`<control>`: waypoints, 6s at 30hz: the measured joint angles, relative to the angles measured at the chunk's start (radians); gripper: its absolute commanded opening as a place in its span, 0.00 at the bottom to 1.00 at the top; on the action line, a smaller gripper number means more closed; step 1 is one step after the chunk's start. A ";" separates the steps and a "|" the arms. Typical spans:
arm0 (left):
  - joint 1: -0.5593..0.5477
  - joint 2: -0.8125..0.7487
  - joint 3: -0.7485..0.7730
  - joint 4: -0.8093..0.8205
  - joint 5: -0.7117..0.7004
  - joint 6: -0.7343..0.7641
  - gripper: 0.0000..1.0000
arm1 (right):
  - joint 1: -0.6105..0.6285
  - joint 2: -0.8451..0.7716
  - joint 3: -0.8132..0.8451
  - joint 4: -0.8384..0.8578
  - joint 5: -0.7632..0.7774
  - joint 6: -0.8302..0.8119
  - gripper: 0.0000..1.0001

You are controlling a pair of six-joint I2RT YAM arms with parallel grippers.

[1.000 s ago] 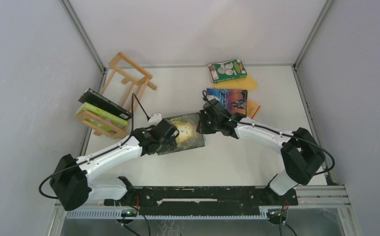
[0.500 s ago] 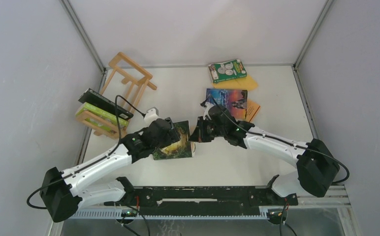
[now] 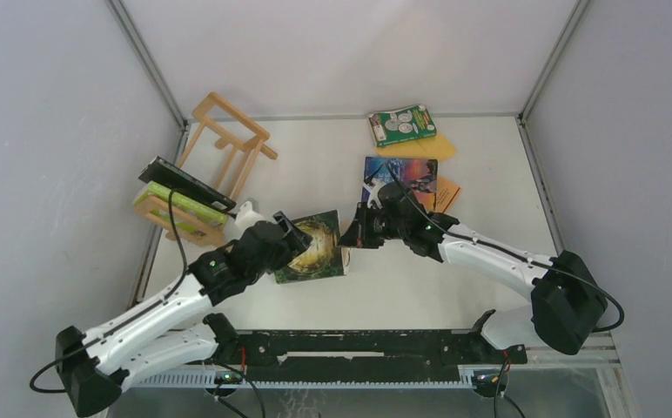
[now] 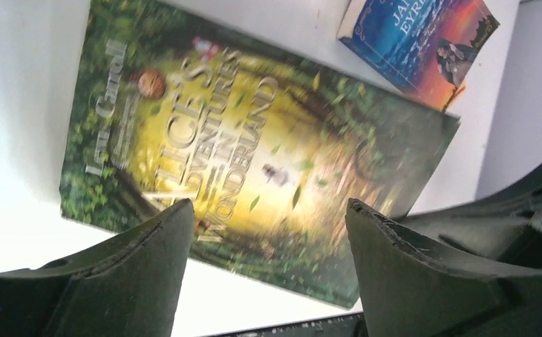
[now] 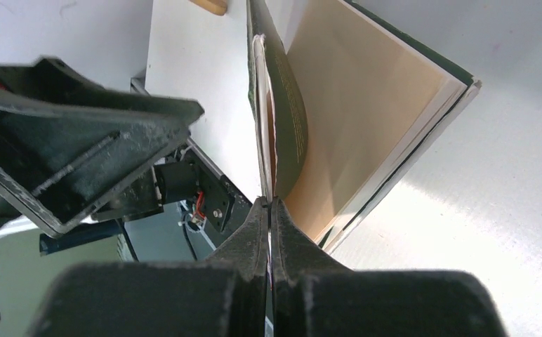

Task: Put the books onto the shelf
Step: Pick up the book from the center of the board.

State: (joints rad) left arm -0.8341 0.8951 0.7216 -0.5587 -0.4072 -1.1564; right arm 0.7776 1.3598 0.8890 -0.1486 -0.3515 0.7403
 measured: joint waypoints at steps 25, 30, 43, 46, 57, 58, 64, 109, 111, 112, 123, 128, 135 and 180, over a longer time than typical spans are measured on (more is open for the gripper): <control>-0.180 -0.123 -0.259 0.134 -0.023 -0.490 0.92 | -0.138 0.115 0.000 0.098 -0.040 0.234 0.00; -0.181 -0.123 -0.283 0.163 -0.063 -0.547 0.96 | -0.156 0.124 0.000 0.127 -0.081 0.280 0.00; -0.182 -0.062 -0.343 0.268 -0.194 -0.714 1.00 | -0.175 0.135 0.000 0.177 -0.195 0.401 0.00; -0.181 -0.039 -0.344 0.291 -0.224 -0.748 1.00 | -0.174 0.136 -0.008 0.205 -0.217 0.430 0.00; -0.147 0.037 -0.346 0.393 -0.284 -0.793 0.92 | -0.159 0.148 -0.114 0.317 -0.298 0.547 0.00; -0.145 0.042 -0.348 0.404 -0.286 -0.793 0.89 | -0.159 0.148 -0.121 0.326 -0.305 0.556 0.00; -0.140 0.072 -0.362 0.477 -0.291 -0.794 0.58 | -0.159 0.148 -0.146 0.373 -0.333 0.607 0.00; -0.123 0.426 0.349 0.031 -0.286 -0.102 0.00 | 0.214 -0.354 0.006 -0.296 0.576 -0.464 0.47; -0.118 0.433 0.373 0.013 -0.276 -0.082 0.00 | 0.268 -0.382 -0.018 -0.259 0.647 -0.500 0.47; -0.118 0.436 0.383 0.003 -0.270 -0.074 0.00 | 0.299 -0.390 -0.027 -0.238 0.677 -0.519 0.48; -0.078 0.463 0.490 -0.096 -0.162 -0.010 0.00 | 0.529 -0.334 -0.047 -0.017 0.853 -0.732 0.52; -0.061 0.463 0.511 -0.108 -0.130 0.013 0.00 | 0.549 -0.291 -0.045 0.029 0.873 -0.773 0.54; -0.060 0.463 0.511 -0.130 -0.098 0.027 0.00 | 0.564 -0.197 -0.008 0.045 0.892 -0.798 0.57; 0.064 0.225 0.409 -0.064 0.058 -0.003 0.72 | 0.579 -0.065 -0.010 0.187 1.098 -1.006 0.00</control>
State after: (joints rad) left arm -0.7696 1.1206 1.1305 -0.6224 -0.3496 -1.1599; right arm 1.3571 1.2949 0.8795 0.0383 0.7464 -0.2653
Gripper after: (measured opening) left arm 0.678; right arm 0.211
